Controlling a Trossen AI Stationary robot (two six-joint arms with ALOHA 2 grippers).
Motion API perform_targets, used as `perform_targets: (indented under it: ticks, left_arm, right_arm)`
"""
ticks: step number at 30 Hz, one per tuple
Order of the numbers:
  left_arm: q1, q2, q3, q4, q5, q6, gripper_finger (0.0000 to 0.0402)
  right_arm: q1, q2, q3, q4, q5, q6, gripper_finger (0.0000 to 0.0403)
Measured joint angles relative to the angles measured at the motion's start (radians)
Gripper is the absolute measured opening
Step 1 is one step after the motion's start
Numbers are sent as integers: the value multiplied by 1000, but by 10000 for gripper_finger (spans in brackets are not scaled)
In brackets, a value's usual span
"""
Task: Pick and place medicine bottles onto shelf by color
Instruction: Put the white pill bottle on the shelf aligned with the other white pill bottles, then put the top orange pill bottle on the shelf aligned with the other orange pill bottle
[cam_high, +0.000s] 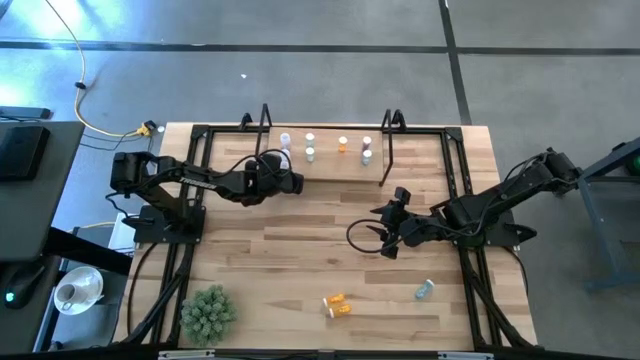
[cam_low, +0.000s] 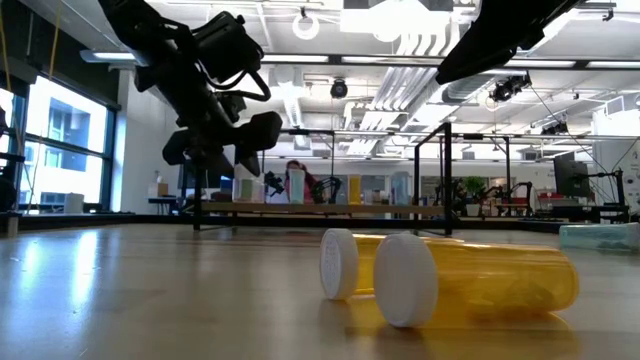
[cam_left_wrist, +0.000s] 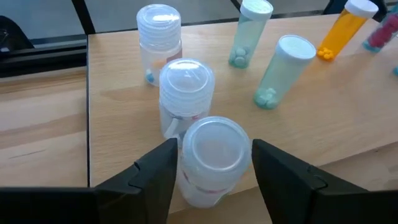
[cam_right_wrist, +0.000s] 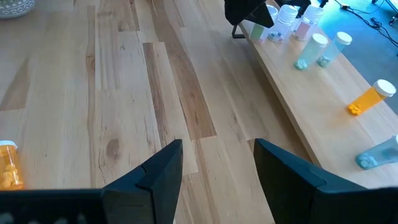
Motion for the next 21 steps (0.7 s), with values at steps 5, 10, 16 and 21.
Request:
perform_targets:
  ticks: [5, 10, 16, 21]
  left_arm:
    - [0, 0, -1, 13, 0, -2, 213]
    - [0, 0, -1, 28, 19, -2, 210]
    - [-24, 0, -1, 34, 1, 1, 209]
    - [-31, 0, -1, 34, -20, 2, 209]
  right_arm:
    - [0, 0, 0, 0, 0, 0, 188]
    - [0, 0, 0, 0, 0, 0, 188]
    - [0, 0, 0, 0, 0, 0, 188]
    - [0, 0, 0, 0, 0, 0, 188]
